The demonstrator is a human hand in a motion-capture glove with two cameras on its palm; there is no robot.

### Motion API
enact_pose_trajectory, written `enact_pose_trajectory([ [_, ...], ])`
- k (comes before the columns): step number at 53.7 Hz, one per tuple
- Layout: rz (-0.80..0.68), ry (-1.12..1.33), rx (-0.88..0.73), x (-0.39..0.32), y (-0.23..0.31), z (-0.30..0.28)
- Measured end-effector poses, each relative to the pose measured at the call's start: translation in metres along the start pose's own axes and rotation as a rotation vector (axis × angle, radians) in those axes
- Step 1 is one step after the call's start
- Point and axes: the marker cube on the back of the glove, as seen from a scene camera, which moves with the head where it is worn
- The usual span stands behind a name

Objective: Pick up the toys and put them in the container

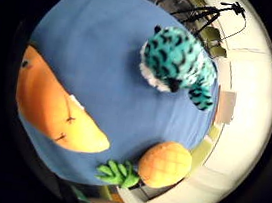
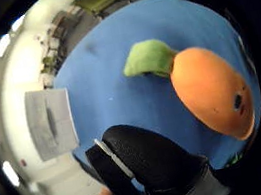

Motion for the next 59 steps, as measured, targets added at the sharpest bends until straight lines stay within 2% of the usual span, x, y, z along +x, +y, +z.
enact_pose_trajectory([
  [7,0.025,-0.015,-0.064,0.011,-0.001,0.029],
  [23,0.044,-0.091,0.005,0.013,0.000,0.040],
  [42,-0.003,-0.084,0.134,0.011,0.002,0.002],
  [52,0.000,-0.035,0.081,0.009,-0.003,-0.018],
  [59,0.012,-0.030,0.072,0.003,-0.014,-0.053],
])
